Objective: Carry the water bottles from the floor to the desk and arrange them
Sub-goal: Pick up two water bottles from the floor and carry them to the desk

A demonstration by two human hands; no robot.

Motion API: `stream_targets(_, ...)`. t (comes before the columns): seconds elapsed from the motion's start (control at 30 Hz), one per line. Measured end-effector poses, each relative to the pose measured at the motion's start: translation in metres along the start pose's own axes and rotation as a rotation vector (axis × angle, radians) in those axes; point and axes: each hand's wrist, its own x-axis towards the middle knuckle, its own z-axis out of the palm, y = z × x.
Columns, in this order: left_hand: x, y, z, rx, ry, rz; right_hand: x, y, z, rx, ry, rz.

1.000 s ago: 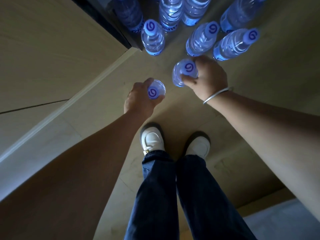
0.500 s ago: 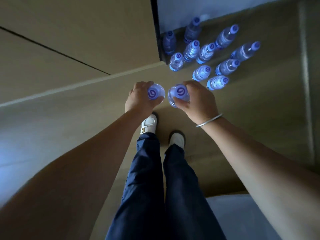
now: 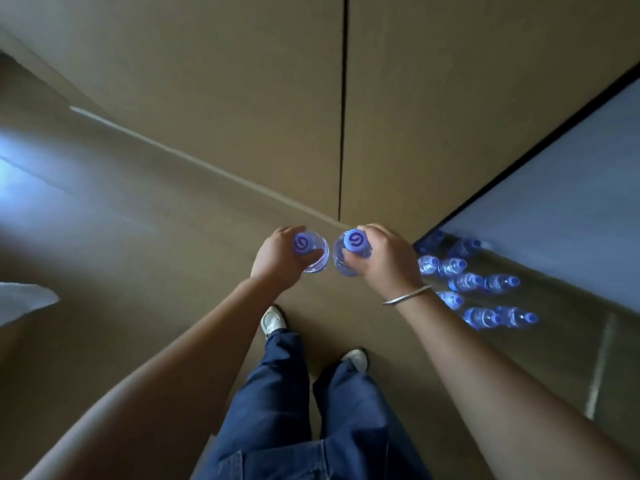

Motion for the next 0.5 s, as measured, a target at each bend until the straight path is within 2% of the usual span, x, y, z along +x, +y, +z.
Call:
stream_targets(0.1, -0.013, -0.013, -0.048, -0.058, 0.088, -0.078, 0.018, -0.050, 0.008, -0.033, -0.061, -0.088)
stream_targets(0.3, -0.025, -0.051, -0.142, -0.122, 0.225, -0.100, 0.053, -0.143, 0.044, -0.104, -0.186, -0.258)
stream_targets(0.5, -0.042, -0.123, -0.232, -0.188, 0.390, -0.164, 0.072, -0.239, 0.097, -0.085, -0.277, -0.346)
